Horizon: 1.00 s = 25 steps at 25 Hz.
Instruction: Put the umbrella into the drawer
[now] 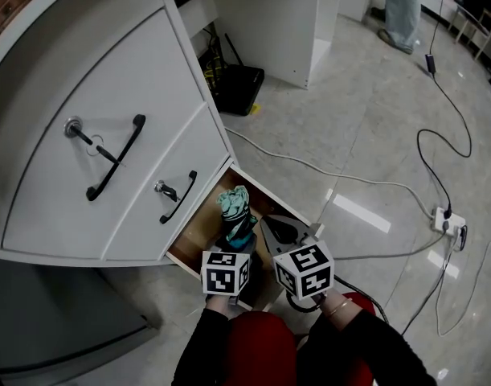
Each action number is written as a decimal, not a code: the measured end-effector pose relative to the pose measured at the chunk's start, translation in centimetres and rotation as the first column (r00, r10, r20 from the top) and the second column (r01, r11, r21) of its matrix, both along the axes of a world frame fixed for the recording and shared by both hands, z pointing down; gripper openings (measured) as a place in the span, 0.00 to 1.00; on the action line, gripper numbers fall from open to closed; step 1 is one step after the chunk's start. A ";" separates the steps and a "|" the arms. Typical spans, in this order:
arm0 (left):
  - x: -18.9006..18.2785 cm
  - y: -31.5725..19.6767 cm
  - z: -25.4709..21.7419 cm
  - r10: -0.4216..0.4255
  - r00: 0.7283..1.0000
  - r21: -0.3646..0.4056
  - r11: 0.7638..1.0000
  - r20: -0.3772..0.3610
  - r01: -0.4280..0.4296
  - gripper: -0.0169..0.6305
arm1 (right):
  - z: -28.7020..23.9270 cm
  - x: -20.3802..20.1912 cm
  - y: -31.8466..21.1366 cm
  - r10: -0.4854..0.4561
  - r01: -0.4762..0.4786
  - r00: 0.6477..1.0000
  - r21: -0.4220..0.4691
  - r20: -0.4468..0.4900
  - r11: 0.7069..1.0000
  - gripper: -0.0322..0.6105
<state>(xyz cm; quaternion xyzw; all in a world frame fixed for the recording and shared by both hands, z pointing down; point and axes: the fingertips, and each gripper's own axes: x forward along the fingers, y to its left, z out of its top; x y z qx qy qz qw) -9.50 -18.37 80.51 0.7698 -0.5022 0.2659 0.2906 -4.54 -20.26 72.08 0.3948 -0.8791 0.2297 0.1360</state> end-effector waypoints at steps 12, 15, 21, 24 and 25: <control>-0.5 -1.2 3.4 -0.063 0.998 -0.073 0.995 -0.011 0.062 0.39 | 1.3 -1.5 0.1 -0.028 0.027 0.999 -0.043 -0.019 0.999 0.05; -0.8 -1.6 3.8 -0.078 0.997 -0.083 0.994 -0.023 0.076 0.39 | 1.8 -1.5 0.0 -0.024 0.022 0.999 -0.060 -0.034 0.998 0.05; -1.2 -2.0 4.6 -0.109 0.993 -0.111 0.988 -0.041 0.104 0.40 | 2.4 -1.4 -0.2 -0.021 0.017 0.998 -0.093 -0.051 0.996 0.05; -1.7 -2.2 5.1 -0.134 0.990 -0.125 0.984 -0.044 0.128 0.40 | 3.0 -1.3 -0.2 -0.021 0.013 0.997 -0.108 -0.074 0.994 0.05; -1.9 -2.3 5.3 -0.142 0.989 -0.128 0.983 -0.045 0.135 0.40 | 3.2 -1.3 -0.2 -0.021 0.012 0.997 -0.116 -0.077 0.993 0.05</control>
